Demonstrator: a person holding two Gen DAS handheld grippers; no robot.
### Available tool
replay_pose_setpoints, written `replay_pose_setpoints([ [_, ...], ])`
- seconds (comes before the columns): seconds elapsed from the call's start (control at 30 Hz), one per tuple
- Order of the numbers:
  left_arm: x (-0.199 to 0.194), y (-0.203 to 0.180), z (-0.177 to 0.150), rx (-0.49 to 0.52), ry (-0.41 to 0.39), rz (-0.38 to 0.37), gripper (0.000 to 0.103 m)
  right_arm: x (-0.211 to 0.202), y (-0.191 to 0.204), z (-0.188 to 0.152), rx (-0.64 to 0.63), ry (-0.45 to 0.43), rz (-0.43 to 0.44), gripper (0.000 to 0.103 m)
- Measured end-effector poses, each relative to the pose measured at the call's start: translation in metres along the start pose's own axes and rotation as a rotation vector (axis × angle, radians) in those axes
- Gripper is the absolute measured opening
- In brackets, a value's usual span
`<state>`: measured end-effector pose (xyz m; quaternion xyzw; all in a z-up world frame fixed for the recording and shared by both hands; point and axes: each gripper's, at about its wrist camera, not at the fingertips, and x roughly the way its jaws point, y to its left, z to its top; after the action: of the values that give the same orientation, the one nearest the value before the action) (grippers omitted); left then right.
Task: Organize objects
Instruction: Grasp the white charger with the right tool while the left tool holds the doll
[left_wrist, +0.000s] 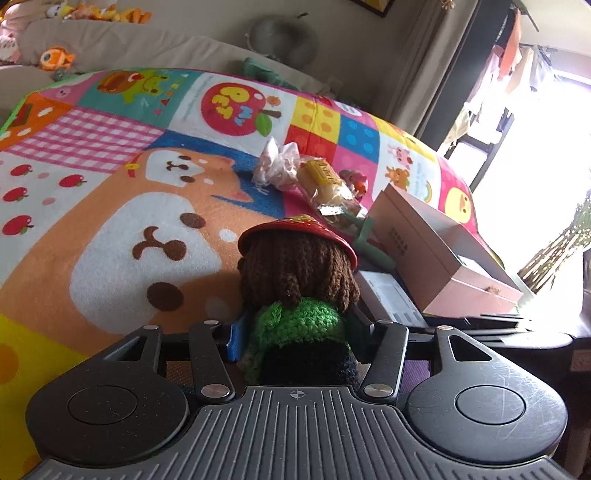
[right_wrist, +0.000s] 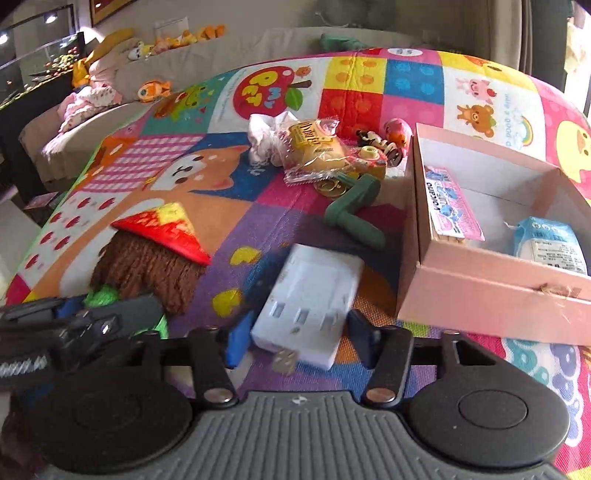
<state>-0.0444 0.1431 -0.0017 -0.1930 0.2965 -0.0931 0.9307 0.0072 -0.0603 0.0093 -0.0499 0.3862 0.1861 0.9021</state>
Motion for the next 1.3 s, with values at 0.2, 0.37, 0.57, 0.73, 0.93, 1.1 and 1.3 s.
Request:
replay_pose_setpoints([
  [0.2, 0.001, 0.000, 0.000, -0.001, 0.005, 0.003, 0.058, -0.051, -0.016, -0.049, -0.109, 0.008, 0.004, 0.049],
  [0.37, -0.003, -0.012, 0.000, 0.039, 0.060, 0.024, 0.058, -0.088, -0.033, -0.083, -0.218, -0.018, -0.116, 0.049],
  [0.57, -0.006, -0.042, -0.012, 0.153, 0.141, -0.009, 0.057, -0.098, -0.062, -0.095, -0.208, -0.048, -0.245, 0.064],
  [0.73, 0.007, -0.063, -0.006, 0.186, 0.185, -0.021, 0.057, -0.100, -0.090, -0.093, -0.093, -0.072, -0.180, 0.081],
  [0.93, 0.024, -0.078, -0.004, 0.215, 0.191, -0.003, 0.058, -0.095, -0.099, -0.084, -0.076, -0.090, -0.067, 0.088],
  [1.1, 0.026, -0.073, -0.003, 0.179, 0.196, -0.008, 0.058, -0.086, -0.081, -0.086, -0.037, -0.034, 0.129, 0.090],
  [1.3, 0.026, -0.075, -0.007, 0.192, 0.199, -0.001, 0.060, -0.113, -0.058, -0.080, -0.100, -0.122, 0.199, 0.090],
])
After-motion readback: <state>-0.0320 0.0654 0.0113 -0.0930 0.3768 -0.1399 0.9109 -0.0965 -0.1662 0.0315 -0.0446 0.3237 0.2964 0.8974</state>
